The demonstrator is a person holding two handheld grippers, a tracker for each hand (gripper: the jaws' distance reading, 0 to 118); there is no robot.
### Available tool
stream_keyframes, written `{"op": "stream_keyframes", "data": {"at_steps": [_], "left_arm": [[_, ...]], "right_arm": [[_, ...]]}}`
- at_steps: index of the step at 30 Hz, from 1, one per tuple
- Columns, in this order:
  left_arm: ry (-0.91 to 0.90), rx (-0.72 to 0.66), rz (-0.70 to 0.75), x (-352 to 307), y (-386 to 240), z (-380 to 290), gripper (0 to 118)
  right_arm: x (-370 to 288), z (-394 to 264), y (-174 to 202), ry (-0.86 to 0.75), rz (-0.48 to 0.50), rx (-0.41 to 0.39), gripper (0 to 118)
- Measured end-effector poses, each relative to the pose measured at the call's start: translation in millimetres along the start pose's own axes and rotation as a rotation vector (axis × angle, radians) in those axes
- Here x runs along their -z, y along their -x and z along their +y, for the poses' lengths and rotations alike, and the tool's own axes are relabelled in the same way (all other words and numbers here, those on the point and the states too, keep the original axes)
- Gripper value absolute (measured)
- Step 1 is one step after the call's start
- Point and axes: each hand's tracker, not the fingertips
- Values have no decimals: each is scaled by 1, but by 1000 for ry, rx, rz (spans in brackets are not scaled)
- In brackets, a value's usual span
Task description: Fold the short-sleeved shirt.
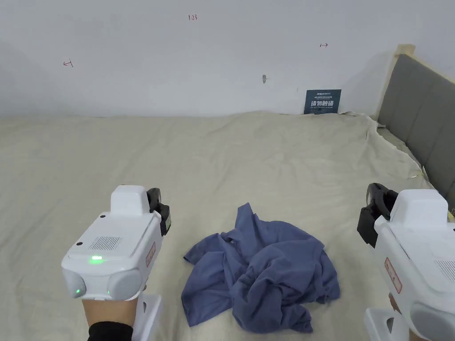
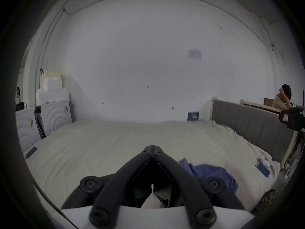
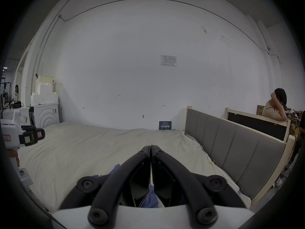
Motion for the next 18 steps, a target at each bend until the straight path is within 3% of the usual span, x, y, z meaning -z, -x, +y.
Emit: {"op": "stream_keyframes", "data": {"at_steps": [7, 12, 14, 15, 17, 18], "left_arm": [[412, -65, -64, 48, -4, -39, 0], [605, -131, -95, 75, -11, -91, 0], [646, -134, -82, 80, -16, -111, 11], [674, -130, -77, 83, -18, -119, 21], [728, -140, -73, 89, -22, -133, 46], [754, -151, -67, 90, -23, -139, 66]], "right_arm": [[4, -6, 0, 16, 0, 4, 0], [8, -13, -2, 41, 0, 7, 0], [10, -17, -3, 51, -2, 3, 0], [10, -18, -3, 54, -3, 2, 0], [12, -21, -4, 65, -5, 0, 0], [13, -22, -5, 70, -5, 1, 0]]}}
